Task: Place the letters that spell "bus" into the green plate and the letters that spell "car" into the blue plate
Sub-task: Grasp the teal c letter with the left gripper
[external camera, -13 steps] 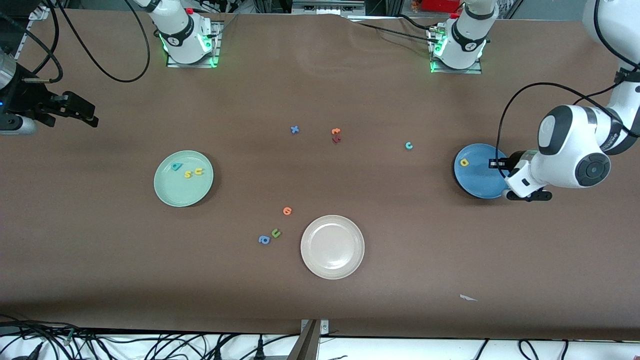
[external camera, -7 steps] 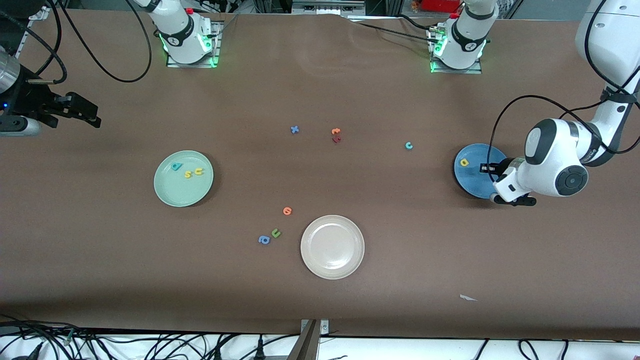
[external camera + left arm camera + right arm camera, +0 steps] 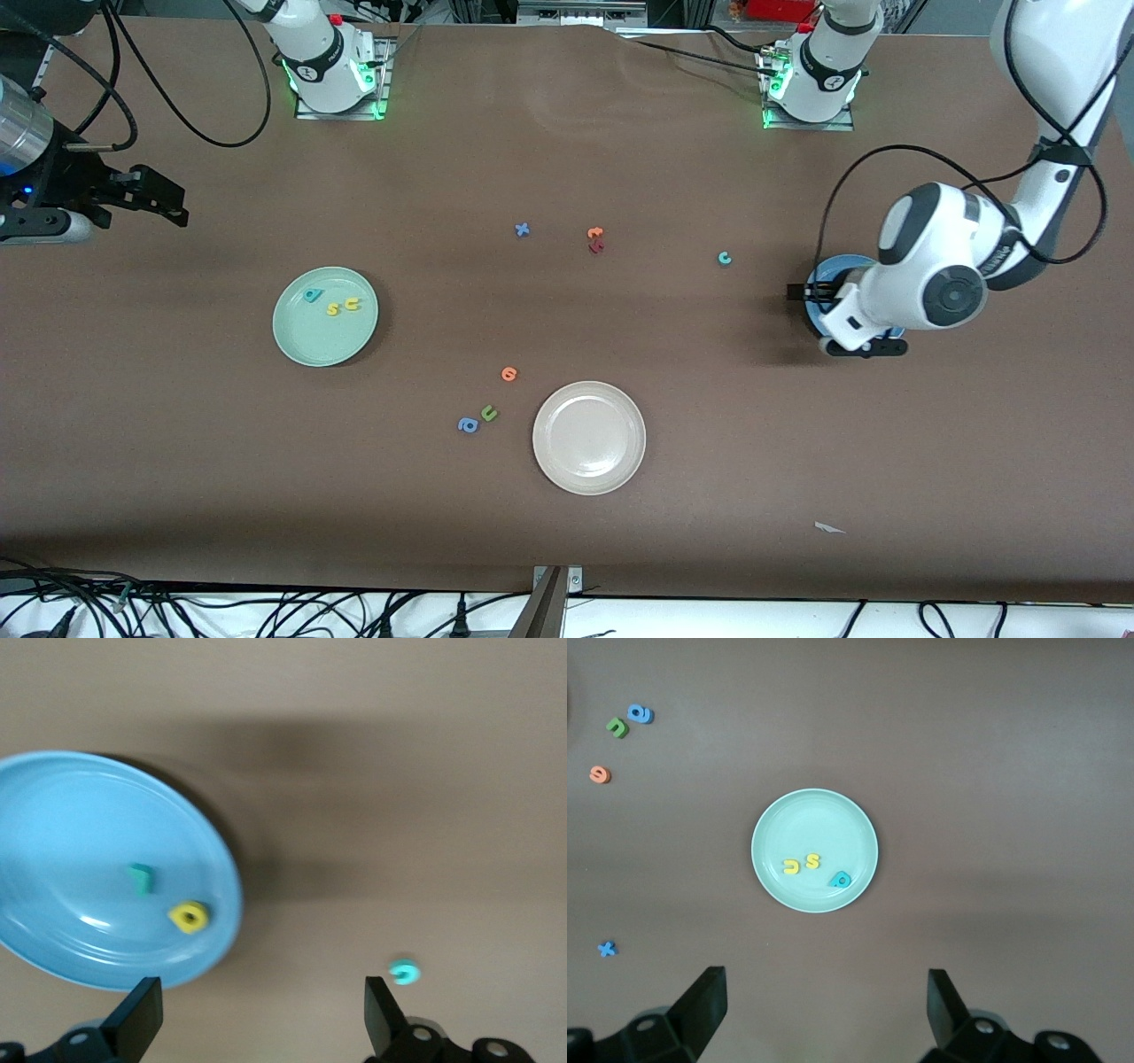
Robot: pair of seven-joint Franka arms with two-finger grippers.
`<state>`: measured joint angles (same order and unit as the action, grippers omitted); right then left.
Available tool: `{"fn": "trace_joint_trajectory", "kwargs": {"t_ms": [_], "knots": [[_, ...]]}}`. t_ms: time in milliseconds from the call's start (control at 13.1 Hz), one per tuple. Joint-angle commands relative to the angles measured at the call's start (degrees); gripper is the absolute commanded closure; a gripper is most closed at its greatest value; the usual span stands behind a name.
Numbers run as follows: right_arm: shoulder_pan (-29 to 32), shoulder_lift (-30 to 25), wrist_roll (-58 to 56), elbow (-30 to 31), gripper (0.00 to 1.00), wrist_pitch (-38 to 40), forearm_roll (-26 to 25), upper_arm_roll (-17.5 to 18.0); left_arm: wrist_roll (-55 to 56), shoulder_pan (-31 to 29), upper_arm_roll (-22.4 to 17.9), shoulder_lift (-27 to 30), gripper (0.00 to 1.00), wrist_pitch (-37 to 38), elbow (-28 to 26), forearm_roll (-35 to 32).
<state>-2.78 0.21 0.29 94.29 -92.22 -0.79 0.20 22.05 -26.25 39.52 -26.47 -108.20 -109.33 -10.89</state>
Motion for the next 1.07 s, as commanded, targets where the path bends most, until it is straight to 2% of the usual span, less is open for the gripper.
{"fn": "trace_joint_trajectory", "kwargs": {"t_ms": [0,152,381,609,990], "knots": [[-0.39,0.23,-0.38,-1.30,0.00,1.69,-1.05,-0.02,8.50,-0.29,4.15,1.33,0.02,-3.48,-4.64,0.95],[-0.39,0.23,-0.38,-1.30,0.00,1.69,-1.05,-0.11,15.54,-0.65,7.23,1.33,0.02,-12.78,-10.52,0.61],[-0.39,0.23,-0.38,-1.30,0.00,1.69,-1.05,-0.03,21.62,-0.21,9.00,2.21,0.02,-23.34,-18.61,0.16],[-0.39,0.23,-0.38,-1.30,0.00,1.69,-1.05,-0.11,22.25,-0.03,8.91,1.95,0.08,-24.77,-21.53,-0.97],[-0.39,0.23,-0.38,-1.30,0.00,1.69,-1.05,-0.11,36.11,0.93,8.91,-1.65,0.08,-30.13,-23.47,-12.39]]}}
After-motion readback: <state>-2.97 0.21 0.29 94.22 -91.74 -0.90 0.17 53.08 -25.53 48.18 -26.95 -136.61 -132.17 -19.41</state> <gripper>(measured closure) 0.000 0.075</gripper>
